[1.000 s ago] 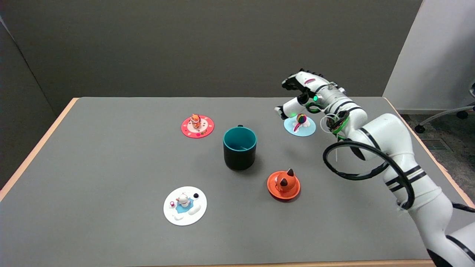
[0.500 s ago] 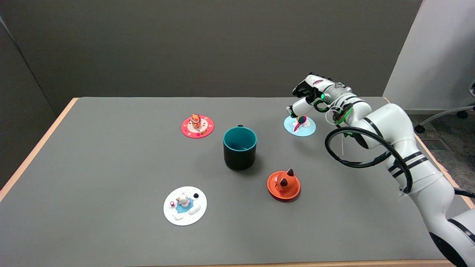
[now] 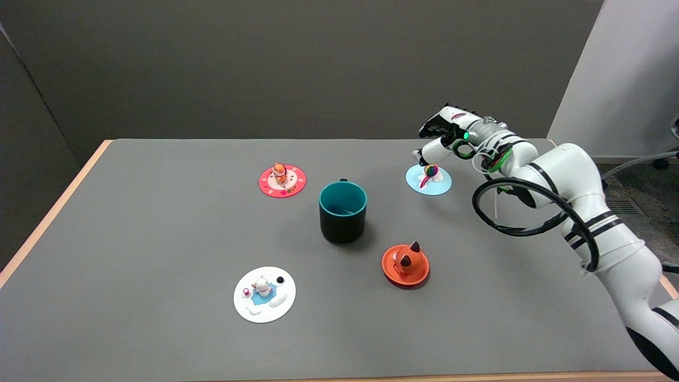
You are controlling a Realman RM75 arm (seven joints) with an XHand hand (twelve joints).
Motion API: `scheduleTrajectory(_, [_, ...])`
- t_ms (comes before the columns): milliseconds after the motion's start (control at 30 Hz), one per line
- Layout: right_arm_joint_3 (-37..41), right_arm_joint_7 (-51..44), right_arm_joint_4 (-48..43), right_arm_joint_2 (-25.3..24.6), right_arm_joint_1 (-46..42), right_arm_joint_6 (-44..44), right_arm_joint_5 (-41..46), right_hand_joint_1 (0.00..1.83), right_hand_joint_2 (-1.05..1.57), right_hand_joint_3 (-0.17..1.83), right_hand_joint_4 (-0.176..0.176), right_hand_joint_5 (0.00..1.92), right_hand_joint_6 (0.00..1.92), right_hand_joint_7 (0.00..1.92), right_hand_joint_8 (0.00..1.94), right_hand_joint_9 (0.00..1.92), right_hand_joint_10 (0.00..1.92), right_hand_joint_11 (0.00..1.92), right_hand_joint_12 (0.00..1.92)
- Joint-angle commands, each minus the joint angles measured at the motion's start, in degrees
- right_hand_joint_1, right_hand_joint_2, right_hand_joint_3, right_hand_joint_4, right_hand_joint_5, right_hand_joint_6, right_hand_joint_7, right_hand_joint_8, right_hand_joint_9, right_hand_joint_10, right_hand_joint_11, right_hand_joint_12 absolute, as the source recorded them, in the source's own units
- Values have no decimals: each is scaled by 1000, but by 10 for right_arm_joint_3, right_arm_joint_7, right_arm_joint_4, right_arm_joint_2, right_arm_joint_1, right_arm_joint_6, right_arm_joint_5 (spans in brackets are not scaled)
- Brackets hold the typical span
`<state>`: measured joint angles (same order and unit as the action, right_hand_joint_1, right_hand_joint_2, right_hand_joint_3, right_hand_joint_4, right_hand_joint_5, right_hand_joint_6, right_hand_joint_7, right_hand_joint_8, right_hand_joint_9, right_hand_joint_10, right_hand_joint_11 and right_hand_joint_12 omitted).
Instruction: Pick up the cup lid with blue sky.
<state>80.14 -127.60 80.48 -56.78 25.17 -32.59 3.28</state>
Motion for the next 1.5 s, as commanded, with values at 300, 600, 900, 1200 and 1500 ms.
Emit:
scheduleTrajectory(300, [-78, -16, 21, 91, -13, 115, 96, 854, 406, 981, -56, 392, 170, 420, 155, 411, 171, 288, 270])
scheduleTrajectory(600, [-123, 28, -1, 83, 15, 183, 116, 785, 407, 1006, -22, 426, 177, 488, 161, 518, 181, 409, 274])
scheduleTrajectory(900, [-305, 54, -75, 163, 139, 209, 163, 781, 431, 1017, -18, 440, 180, 524, 166, 585, 190, 559, 279])
scheduleTrajectory(1200, [-417, 60, -162, 191, 213, 246, 170, 772, 424, 1023, -13, 424, 178, 513, 165, 581, 188, 566, 276])
scheduleTrajectory(1500, [-403, 57, -263, 191, 229, 233, 190, 699, 348, 976, -14, 396, 175, 452, 158, 452, 172, 351, 234])
